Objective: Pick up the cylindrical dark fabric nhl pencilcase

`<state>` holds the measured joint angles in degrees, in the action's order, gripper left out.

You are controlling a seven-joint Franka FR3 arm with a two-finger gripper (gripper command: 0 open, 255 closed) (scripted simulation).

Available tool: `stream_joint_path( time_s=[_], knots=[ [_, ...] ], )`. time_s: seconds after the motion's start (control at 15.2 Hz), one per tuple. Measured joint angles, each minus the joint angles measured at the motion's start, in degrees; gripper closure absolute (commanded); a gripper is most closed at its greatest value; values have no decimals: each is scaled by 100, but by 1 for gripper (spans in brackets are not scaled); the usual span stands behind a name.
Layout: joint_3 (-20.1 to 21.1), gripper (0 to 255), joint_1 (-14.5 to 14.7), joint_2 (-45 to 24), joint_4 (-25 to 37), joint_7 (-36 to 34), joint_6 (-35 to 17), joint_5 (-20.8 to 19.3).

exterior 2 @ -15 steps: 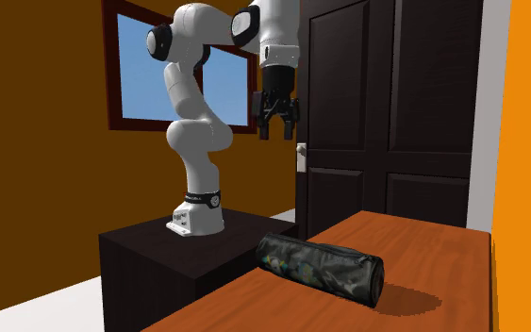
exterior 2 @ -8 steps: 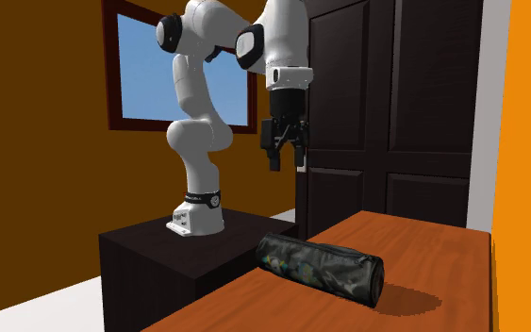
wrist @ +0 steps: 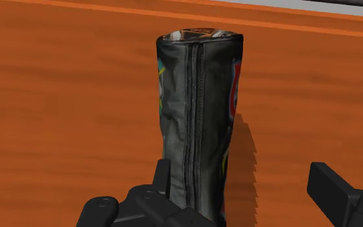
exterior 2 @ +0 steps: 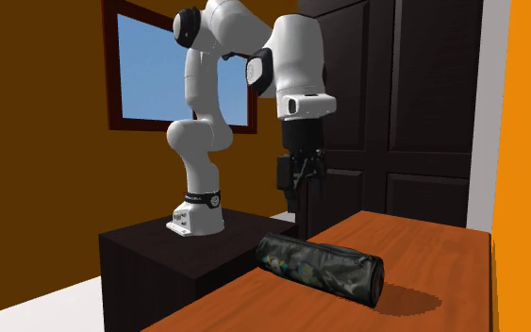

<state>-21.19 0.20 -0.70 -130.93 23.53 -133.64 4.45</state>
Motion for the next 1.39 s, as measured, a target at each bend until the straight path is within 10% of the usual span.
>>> stream_joint_path(
  time_s=[0.79, 0.86, 1.39],
  knots=[
    [146, 0, -216, -1417, 559, 939, -808, 992],
    [149, 255, -226, -1435, 550, 961, -832, 1008],
    [150, 255, -236, -1436, 541, 983, -853, 1022]
  ],
)
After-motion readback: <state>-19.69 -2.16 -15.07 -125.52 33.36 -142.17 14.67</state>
